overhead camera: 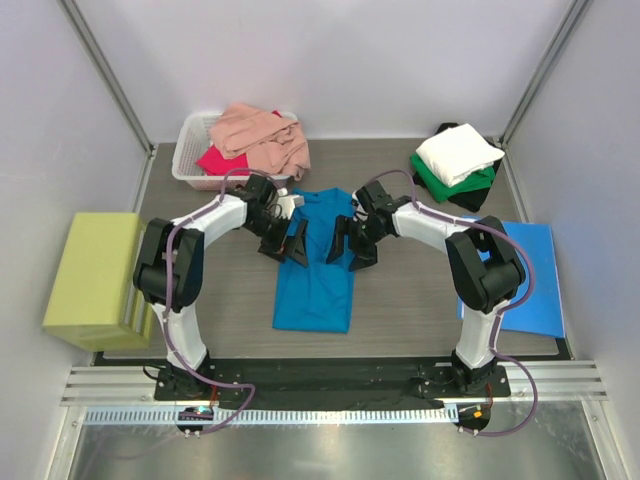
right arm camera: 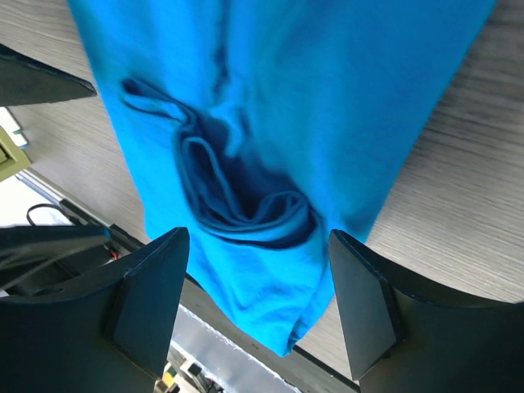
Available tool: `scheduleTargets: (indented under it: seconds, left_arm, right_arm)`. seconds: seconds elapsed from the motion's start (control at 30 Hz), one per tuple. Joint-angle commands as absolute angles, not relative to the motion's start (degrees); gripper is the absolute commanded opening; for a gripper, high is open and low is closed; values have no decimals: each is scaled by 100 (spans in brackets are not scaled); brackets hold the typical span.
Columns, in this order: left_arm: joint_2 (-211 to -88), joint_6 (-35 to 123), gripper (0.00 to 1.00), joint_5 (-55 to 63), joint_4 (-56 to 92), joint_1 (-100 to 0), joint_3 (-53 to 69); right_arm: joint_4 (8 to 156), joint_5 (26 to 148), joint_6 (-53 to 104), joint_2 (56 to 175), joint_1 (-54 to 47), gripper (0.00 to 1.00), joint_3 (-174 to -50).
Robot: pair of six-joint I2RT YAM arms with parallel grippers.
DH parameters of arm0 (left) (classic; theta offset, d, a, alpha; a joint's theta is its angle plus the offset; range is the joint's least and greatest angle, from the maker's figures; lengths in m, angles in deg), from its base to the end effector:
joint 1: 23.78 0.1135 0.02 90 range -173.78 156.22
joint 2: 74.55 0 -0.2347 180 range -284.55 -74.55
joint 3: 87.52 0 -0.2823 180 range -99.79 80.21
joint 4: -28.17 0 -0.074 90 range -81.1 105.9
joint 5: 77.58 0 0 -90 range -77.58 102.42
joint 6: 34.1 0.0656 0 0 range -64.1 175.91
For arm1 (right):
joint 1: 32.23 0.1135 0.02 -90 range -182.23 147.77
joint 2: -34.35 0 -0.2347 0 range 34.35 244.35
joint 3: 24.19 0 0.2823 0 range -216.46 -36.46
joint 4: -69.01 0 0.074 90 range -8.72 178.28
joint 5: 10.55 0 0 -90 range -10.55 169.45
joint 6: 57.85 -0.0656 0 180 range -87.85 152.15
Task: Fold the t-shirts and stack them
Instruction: Fold the tshirt
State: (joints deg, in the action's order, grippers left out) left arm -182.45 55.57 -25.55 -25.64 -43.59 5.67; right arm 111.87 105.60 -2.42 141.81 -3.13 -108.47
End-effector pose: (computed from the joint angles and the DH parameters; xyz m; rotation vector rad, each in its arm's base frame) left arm 0.3516 -0.1696 0.1139 0.6054 2.7648 -1.0233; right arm 0.3389 0.2217 0.1048 -0.0044 2.8964 0.8946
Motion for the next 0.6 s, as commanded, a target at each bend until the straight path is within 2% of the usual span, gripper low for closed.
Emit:
scheduleTargets:
  seconds: [0.0, 0.13, 0.17, 0.23, 0.27, 0.37, 0.57]
  left_arm:
    - [-18354, 5424, 92, -2862, -2198, -4355, 507]
    - [-18450, 5432, 80, -2950, -2181, -4373, 463]
    - [-18468, 5432, 72, -2967, -2181, -4373, 445]
    - [-18494, 5441, 66, -2994, -2172, -4373, 419]
    - [-18503, 5458, 58, -2994, -2163, -4373, 410]
    - [-18573, 5529, 46, -2977, -2189, -4373, 348]
    - [-18705, 5712, 52, -2749, -2181, -4373, 313]
  right_arm:
    - [10844, 10731, -380, 14052, -358, 74, -10547]
    - [10747, 10792, -424, 14069, -393, 74, -10449]
    - [10739, 10801, -424, 14095, -401, 73, -10440]
    - [10704, 10819, -441, 14104, -410, 73, -10423]
    - [10669, 10853, -450, 14113, -410, 73, -10405]
    - [10633, 10871, -468, 14148, -410, 73, -10370]
    - [10615, 10898, -459, 14157, -428, 73, -10344]
